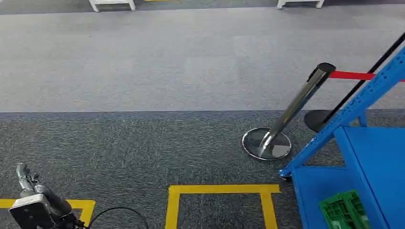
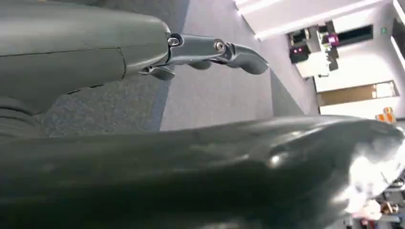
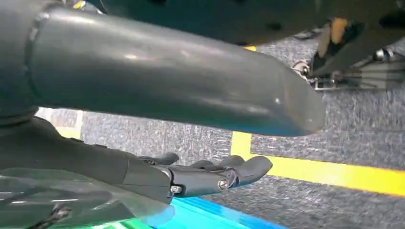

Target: Take the parts from the cabinet and place them on the table.

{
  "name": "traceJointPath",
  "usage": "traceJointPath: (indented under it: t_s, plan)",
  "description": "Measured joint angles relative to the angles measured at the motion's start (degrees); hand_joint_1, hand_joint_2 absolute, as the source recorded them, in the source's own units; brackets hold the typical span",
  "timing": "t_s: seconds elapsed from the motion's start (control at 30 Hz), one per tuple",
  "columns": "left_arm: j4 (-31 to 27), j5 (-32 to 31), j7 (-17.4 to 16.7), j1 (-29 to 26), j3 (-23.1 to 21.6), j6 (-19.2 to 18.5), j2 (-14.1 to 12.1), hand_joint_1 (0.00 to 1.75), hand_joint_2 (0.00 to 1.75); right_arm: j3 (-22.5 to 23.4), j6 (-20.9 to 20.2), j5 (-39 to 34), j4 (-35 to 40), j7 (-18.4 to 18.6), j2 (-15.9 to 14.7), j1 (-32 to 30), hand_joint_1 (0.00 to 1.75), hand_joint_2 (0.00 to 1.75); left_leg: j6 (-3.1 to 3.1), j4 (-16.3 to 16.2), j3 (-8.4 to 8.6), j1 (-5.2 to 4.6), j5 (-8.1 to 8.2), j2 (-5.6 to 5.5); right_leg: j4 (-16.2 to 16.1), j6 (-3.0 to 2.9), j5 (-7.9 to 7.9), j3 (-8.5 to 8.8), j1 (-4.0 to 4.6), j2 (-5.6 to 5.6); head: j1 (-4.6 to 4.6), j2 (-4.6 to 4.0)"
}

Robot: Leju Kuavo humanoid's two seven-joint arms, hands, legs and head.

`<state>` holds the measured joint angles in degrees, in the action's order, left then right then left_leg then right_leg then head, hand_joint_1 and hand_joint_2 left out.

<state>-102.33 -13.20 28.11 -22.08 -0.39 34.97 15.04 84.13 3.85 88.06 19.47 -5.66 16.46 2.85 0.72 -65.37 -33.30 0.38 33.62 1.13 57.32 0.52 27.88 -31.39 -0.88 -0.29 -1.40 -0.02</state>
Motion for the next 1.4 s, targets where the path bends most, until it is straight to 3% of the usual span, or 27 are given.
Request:
traceJointPath:
  t_s: [0.07, 0.1, 0.17, 0.23, 0.27, 0.4, 0.43, 0.47, 0.5, 0.57, 0.6, 0.63, 0.7, 0.73, 0.77, 0.8, 0.9, 0.93, 0.97, 1.07, 1.1, 1.13, 1.2, 1.23, 1.27, 1.3, 1.4]
  plan:
    - [0.0, 0.0, 0.0, -0.1, 0.0, 0.0, -0.1, 0.00, 0.00, 0.0, 0.0, 0.0, 0.0, 0.0, 0.0, 0.0, 0.00, 0.00, 0.04, -8.6, -3.98, 0.00, 3.28, -0.36, 0.0, -0.20, -0.02, -0.09, 0.22, 0.99, -0.02, 0.00]
    - [0.0, 0.0, 0.0, -0.1, 0.0, 0.0, -0.1, 0.00, 0.00, 0.0, 0.0, 0.0, 0.0, 0.0, 0.0, 0.0, 0.00, 0.00, -0.05, -10.2, -4.80, 0.00, 3.20, -0.38, 0.0, -0.22, -0.03, -0.07, 0.28, 1.48, 0.02, 0.00]
    - [0.0, 0.0, -0.1, 0.0, 0.0, 0.0, -0.1, 0.00, 0.00, 0.0, 0.0, 0.0, 0.0, 0.0, 0.0, -0.1, 0.00, 0.00, -0.47, -5.7, -2.95, -0.01, -0.77, -0.53, 0.0, -0.21, -0.04, 0.08, 0.34, 2.69, 0.00, 0.00]
    - [0.0, 0.0, -0.1, 0.0, 0.0, 0.0, -0.1, 0.00, 0.00, 0.0, 0.0, 0.1, 0.0, 0.0, 0.0, -0.1, 0.00, 0.00, -1.08, 4.5, 1.63, 0.00, -6.06, -2.43, 0.0, -0.12, -0.08, 0.33, 0.30, 3.85, -0.07, 0.00]
    - [0.0, 0.0, -0.1, 0.0, 0.0, 0.0, -0.1, 0.00, 0.00, 0.0, 0.0, 0.1, 0.0, 0.0, 0.0, 0.0, 0.00, 0.00, -1.34, 6.4, 2.47, -0.04, -5.54, -4.36, 0.1, 0.13, -0.08, 0.15, 0.47, 4.15, 0.04, 0.00]
    - [0.0, 0.0, -0.2, 0.3, -0.1, 0.1, 0.0, 0.00, 0.00, 0.0, 0.0, 0.1, 0.0, 0.0, 0.0, -0.2, 0.00, 0.00, -1.89, 7.8, 2.55, -0.29, -5.75, -3.26, -0.3, 1.75, -0.66, -1.21, 0.07, 5.50, 0.06, 0.00]
    - [0.0, 0.0, -0.2, 0.3, -0.2, 0.1, 0.0, 0.00, 0.00, 0.0, 0.0, 0.1, 0.0, 0.0, 0.0, -0.2, 0.00, 0.00, -2.26, 8.7, 2.89, 0.17, -6.26, -2.53, 0.3, 1.81, -0.17, -1.28, -0.01, 4.67, 0.09, 0.00]
    - [0.0, 0.0, -0.2, 0.4, -0.2, 0.1, 0.0, 0.00, 0.00, 0.0, 0.0, 0.1, 0.0, 0.0, 0.0, -0.1, 0.00, 0.00, -2.59, 9.1, 3.00, 0.09, -6.34, -2.15, 1.9, 1.96, 1.29, -2.13, 0.26, 2.59, 0.24, 0.00]
    - [0.0, 0.0, -0.2, 0.3, -0.2, 0.1, 0.0, 0.00, 0.00, 0.0, 0.0, 0.2, 0.0, 0.0, 0.0, 0.0, 0.00, 0.00, -2.79, 9.1, 2.90, 0.06, -6.39, -1.53, 5.6, 2.09, 3.68, -4.08, 0.25, 1.59, 0.39, 0.00]
    - [0.1, 0.0, -0.2, 0.3, -0.2, 0.1, 0.0, 0.00, 0.00, 0.0, 0.0, 0.2, 0.0, 0.0, 0.0, 0.0, 0.00, 0.00, -2.86, 9.0, 2.77, -0.11, -6.35, -0.28, 14.7, 2.51, 7.68, -8.35, 0.20, 0.91, 0.30, 0.00]
    - [0.1, 0.1, -0.2, 0.3, -0.2, 0.1, 0.0, 0.00, 0.00, 0.0, 0.0, 0.2, 0.0, 0.0, 0.0, 0.0, 0.00, 0.00, -2.85, 9.0, 2.74, -0.12, -6.34, 0.26, 16.9, 2.65, 8.05, -9.40, 0.19, 0.82, 0.39, 0.00]
    - [0.1, 0.1, -0.2, 0.3, -0.2, 0.1, 0.0, 0.00, 0.00, 0.0, 0.0, 0.2, 0.0, 0.0, 0.0, -0.1, 0.00, 0.00, -2.82, 9.0, 2.78, -0.12, -6.32, 0.74, 16.4, 2.74, 7.00, -9.03, 0.16, 0.72, 0.35, 0.00]
    - [0.1, 0.1, -0.2, 0.3, -0.2, 0.1, 0.0, 0.00, 0.00, 0.0, 0.0, 0.2, 0.0, 0.1, 0.0, -0.2, 0.00, 0.00, -2.56, 8.8, 2.83, -0.06, -6.15, 1.57, 8.8, 2.87, 2.72, -4.95, 0.05, 0.00, 0.37, 0.00]
    - [0.1, 0.1, -0.2, 0.3, -0.2, 0.1, 0.0, 0.00, 0.00, 0.0, 0.0, 0.2, 0.0, 0.1, 0.0, -0.2, 0.00, 0.00, -2.24, 8.6, 2.90, -0.01, -5.93, 1.95, 3.2, 2.86, 0.46, -1.80, 0.02, -1.18, 0.37, 0.00]
    - [0.1, 0.1, -0.2, 0.3, -0.2, 0.1, 0.0, 0.00, 0.00, 0.0, 0.0, 0.2, 0.0, 0.1, 0.0, 0.0, 0.00, 0.00, -1.80, 8.3, 2.93, -0.40, -5.63, 2.21, 0.0, 2.64, 0.94, -0.28, 0.25, -3.53, 0.46, 0.00]
    - [0.1, 0.1, -0.2, 0.3, -0.2, 0.1, 0.0, 0.00, 0.00, 0.0, 0.0, 0.2, 0.0, 0.1, 0.0, 0.1, 0.00, 0.00, -1.52, 7.9, 2.90, -0.63, -5.35, 2.47, -0.1, 1.82, 0.38, 0.35, 0.19, -2.67, 0.30, 0.00]
    - [0.1, 0.1, -0.2, 0.4, -0.2, 0.2, 0.0, 0.00, 0.00, 0.0, 0.0, 0.2, 0.0, 0.1, 0.0, -0.1, 0.00, 0.00, -0.99, 8.0, 3.13, -0.47, -5.51, 3.34, 0.1, 0.92, 0.37, -0.51, 0.45, -1.57, 0.22, 0.00]
    - [0.1, 0.1, -0.2, 0.4, -0.2, 0.2, 0.0, 0.00, 0.00, 0.0, 0.0, 0.2, 0.0, 0.2, 0.0, -0.1, 0.00, 0.00, -0.40, 7.7, 3.13, -0.28, -4.86, 2.91, -0.2, 0.32, 0.07, 0.16, 0.09, -1.15, 0.17, 0.00]
    - [0.1, 0.1, -0.2, 0.4, -0.2, 0.3, 0.0, 0.00, 0.00, 0.0, 0.0, 0.2, 0.0, 0.2, 0.0, -0.1, 0.00, 0.00, -0.14, 6.2, 2.64, -0.16, -3.55, 1.35, -0.2, 0.00, -0.01, 0.14, 0.07, -0.77, -0.06, 0.00]
    - [0.1, 0.1, -0.4, 0.2, -0.2, 0.4, -0.1, 0.00, 0.00, 0.0, 0.0, 0.2, 0.0, 0.2, 0.0, 0.0, 0.00, 0.00, 0.10, -6.9, -3.14, -0.02, 2.95, -0.36, -0.1, -0.56, -0.09, 0.00, 0.24, 0.63, -0.22, 0.00]
    - [0.1, 0.1, -0.5, 0.2, -0.2, 0.4, -0.1, 0.00, 0.00, 0.0, 0.0, 0.2, 0.0, 0.3, 0.0, 0.0, 0.00, 0.00, 0.05, -10.2, -4.71, -0.02, 3.67, -0.38, -0.1, -0.59, -0.10, 0.01, 0.31, 1.19, -0.22, 0.00]
    - [0.1, 0.1, -0.5, 0.2, -0.2, 0.4, -0.1, 0.00, 0.00, 0.0, 0.0, 0.2, 0.0, 0.3, 0.0, 0.0, 0.00, 0.00, -0.07, -10.4, -4.93, -0.03, 2.79, -0.40, -0.1, -0.58, -0.10, 0.08, 0.35, 1.77, -0.20, 0.00]
    - [0.1, 0.1, -0.5, 0.2, -0.2, 0.4, -0.1, 0.00, 0.00, 0.0, 0.0, 0.2, 0.0, 0.4, 0.0, -0.1, 0.00, 0.00, -0.60, -3.7, -2.13, -0.04, -2.05, -0.71, -0.1, -0.57, -0.10, 0.29, 0.38, 3.07, -0.22, 0.00]
    - [0.1, 0.1, -0.5, 0.2, -0.2, 0.4, -0.1, 0.00, 0.00, 0.0, 0.0, 0.2, 0.0, 0.5, 0.0, 0.0, 0.00, 0.00, -0.92, 1.3, 0.10, -0.04, -4.74, -1.61, -0.1, -0.55, -0.11, 0.42, 0.37, 3.62, -0.22, 0.00]
    - [0.1, 0.1, -0.5, 0.2, -0.2, 0.4, -0.2, 0.00, 0.00, 0.0, 0.0, 0.2, 0.0, 0.8, 0.0, 0.0, 0.00, 0.00, -1.26, 5.6, 1.88, -0.03, -6.43, -3.53, -0.1, -0.49, -0.14, 0.33, 0.28, 4.06, -0.22, 0.00]
    - [0.1, 0.1, -0.6, 0.2, -0.2, 0.4, -0.2, 0.00, 0.00, 0.0, 0.0, 0.2, 0.0, 1.0, 0.0, 0.1, 0.00, 0.00, -1.47, 7.0, 2.37, 0.01, -5.89, -4.39, 0.2, -0.09, -0.10, 0.12, 0.63, 4.50, -0.15, 0.00]
    - [0.2, 0.1, -0.7, 0.4, -0.2, 0.5, -0.1, 0.00, 0.00, 0.0, 0.0, 0.4, 0.0, 2.0, 0.0, -0.2, 0.00, 0.00, -1.62, 7.5, 2.24, -0.35, -5.70, -3.57, -0.3, 1.08, -0.68, -0.62, 0.13, 5.41, -0.29, 0.00]
